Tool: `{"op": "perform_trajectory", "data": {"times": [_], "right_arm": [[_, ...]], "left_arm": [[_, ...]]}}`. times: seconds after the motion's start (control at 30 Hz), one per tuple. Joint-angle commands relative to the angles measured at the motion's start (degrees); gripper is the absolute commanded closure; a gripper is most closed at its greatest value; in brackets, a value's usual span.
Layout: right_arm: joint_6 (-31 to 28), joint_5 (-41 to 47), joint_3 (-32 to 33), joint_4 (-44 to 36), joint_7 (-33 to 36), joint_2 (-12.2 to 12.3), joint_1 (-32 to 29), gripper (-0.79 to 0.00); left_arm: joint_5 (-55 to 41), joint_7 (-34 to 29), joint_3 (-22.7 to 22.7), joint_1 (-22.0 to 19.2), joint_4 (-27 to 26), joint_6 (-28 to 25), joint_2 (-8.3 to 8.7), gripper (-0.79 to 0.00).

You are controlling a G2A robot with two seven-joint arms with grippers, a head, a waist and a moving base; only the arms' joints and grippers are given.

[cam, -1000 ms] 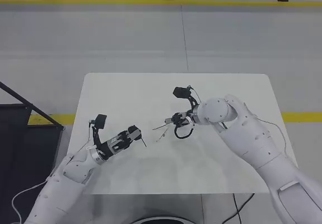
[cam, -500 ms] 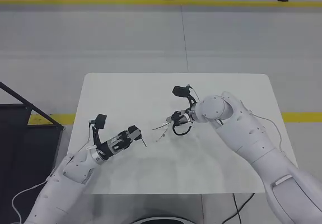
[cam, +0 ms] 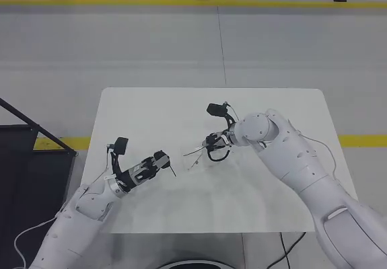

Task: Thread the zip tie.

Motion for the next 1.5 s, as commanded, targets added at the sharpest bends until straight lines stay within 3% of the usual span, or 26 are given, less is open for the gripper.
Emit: {"op": "perform_trajectory", "data": {"times": [0.0,0.4,0.9,1.47], "right_arm": [[-0.4,0.1,0.2,0.3,0.0,-0.1,0.0,-0.132],[-1.4,-0.6,1.6,0.5,0.5,-0.3,-0.6,-0.083],[-1.9,-1.7,3.3,-0.5,1.1,-0.2,-1.5,-0.114],[-1.1,-4.6,5.6,-3.8,1.7,0.6,-3.6,-0.08]], "left_arm": [[0.0,0.0,0.0,0.0,0.0,0.0,0.0,0.0],[0.0,0.0,0.0,0.0,0.0,0.0,0.0,0.0],[0.0,0.0,0.0,0.0,0.0,0.0,0.0,0.0],[0.0,0.0,0.0,0.0,0.0,0.0,0.0,0.0]]}}
